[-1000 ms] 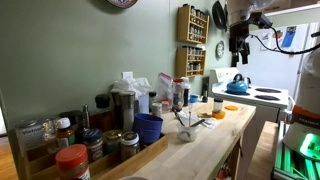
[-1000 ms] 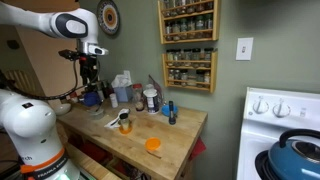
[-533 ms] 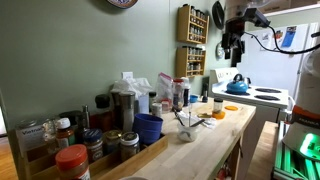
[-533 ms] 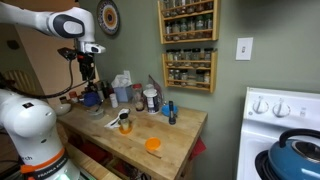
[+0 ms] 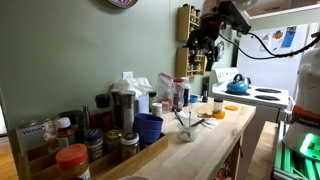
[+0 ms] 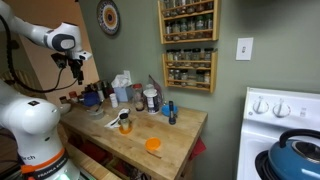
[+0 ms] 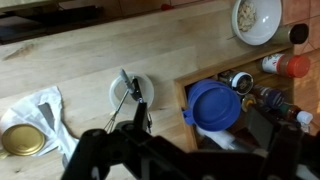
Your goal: Remove a blue bowl from the wooden rack on the left and put it on the table
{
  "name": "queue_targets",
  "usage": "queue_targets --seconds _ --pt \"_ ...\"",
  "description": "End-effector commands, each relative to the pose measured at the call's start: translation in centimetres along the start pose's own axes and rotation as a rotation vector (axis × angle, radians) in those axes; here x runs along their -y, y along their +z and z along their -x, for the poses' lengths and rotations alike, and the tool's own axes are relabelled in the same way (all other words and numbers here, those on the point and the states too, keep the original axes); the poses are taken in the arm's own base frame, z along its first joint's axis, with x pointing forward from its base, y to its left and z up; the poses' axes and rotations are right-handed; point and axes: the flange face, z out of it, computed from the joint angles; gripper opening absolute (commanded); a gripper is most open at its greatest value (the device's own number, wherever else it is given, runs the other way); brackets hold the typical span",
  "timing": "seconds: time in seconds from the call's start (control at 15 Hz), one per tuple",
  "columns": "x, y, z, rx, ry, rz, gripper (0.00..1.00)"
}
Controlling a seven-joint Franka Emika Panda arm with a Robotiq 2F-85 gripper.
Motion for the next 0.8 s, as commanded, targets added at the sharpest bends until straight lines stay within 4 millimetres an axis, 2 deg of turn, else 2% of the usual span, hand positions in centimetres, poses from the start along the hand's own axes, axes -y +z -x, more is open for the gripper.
queue_targets --seconds 0.0,0.07,0.27,0.33,0.73 --pt "0.6 1.4 -0.2 0.006 0.003 0.006 1.00" --pt "0.8 2.4 -0.5 0.017 0.005 0.010 1.00" --pt "1.3 3.2 -1.2 0.031 0.060 0.009 1.00" --pt "2.1 5.1 -1.3 0.046 0.124 -0.003 1.00" --pt "4.9 11.7 -0.6 0.034 0.336 -0.018 1.00"
